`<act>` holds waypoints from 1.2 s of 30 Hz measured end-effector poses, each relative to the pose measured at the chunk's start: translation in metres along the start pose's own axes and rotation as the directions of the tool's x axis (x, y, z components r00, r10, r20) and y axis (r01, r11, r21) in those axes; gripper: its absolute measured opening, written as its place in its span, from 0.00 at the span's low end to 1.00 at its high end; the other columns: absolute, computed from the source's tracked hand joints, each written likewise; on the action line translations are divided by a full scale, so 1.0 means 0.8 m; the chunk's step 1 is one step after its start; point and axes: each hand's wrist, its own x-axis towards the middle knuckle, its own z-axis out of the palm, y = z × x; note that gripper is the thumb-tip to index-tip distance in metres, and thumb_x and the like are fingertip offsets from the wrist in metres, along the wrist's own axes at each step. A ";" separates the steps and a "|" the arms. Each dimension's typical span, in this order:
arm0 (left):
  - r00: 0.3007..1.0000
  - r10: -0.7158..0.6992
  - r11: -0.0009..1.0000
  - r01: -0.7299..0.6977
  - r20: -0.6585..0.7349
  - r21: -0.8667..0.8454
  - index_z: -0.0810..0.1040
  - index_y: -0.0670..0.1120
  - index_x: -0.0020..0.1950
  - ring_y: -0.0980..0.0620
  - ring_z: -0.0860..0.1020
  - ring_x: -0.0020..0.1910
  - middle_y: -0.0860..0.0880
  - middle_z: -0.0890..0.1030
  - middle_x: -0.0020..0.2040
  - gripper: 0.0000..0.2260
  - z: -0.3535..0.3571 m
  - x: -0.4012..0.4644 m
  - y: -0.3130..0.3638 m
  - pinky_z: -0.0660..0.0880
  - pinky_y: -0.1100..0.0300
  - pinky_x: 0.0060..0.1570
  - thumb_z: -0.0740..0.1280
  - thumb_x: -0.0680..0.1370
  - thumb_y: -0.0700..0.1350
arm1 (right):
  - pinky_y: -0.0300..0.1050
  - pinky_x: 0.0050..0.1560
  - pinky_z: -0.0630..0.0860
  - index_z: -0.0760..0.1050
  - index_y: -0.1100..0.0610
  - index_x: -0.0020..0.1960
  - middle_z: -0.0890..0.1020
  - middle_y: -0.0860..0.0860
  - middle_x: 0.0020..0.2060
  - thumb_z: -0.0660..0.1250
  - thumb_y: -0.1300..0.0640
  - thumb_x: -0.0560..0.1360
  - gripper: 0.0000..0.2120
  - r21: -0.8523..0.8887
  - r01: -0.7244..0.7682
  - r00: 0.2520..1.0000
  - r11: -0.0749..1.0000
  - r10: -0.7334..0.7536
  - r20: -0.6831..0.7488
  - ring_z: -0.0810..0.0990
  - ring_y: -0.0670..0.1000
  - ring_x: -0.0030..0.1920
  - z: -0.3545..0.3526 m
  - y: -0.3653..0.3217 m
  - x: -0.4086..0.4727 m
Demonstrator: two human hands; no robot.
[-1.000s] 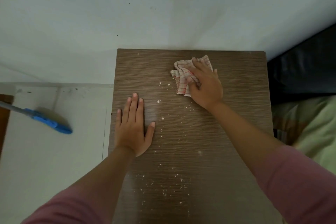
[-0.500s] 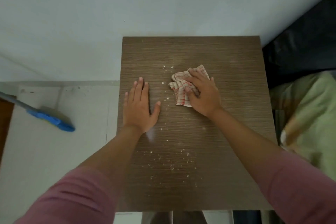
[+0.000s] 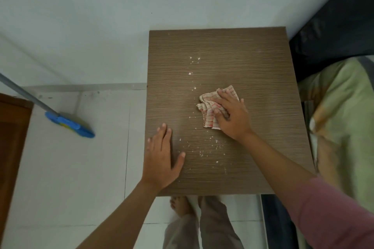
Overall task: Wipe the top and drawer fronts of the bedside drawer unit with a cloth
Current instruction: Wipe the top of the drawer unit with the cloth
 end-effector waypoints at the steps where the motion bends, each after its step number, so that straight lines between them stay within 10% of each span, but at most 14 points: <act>1: 1.000 -0.002 1.000 0.001 0.017 0.018 0.60 0.41 0.74 0.44 0.57 0.75 0.44 0.58 0.76 0.34 0.005 -0.012 -0.001 0.54 0.43 0.70 0.57 0.76 0.61 | 0.57 0.70 0.47 0.74 0.47 0.64 0.69 0.44 0.70 0.63 0.49 0.75 0.18 -0.003 -0.001 1.000 1.000 0.001 0.000 0.61 0.48 0.73 0.001 -0.001 -0.008; 36: 0.987 0.089 0.979 -0.062 -0.133 0.196 0.60 0.39 0.73 0.43 0.56 0.75 0.42 0.58 0.76 0.39 0.024 -0.026 -0.002 0.55 0.45 0.71 0.55 0.72 0.65 | 0.54 0.72 0.46 0.73 0.46 0.64 0.67 0.44 0.71 0.62 0.52 0.76 0.16 -0.065 0.061 0.998 0.996 -0.062 -0.002 0.59 0.45 0.74 0.025 -0.005 -0.173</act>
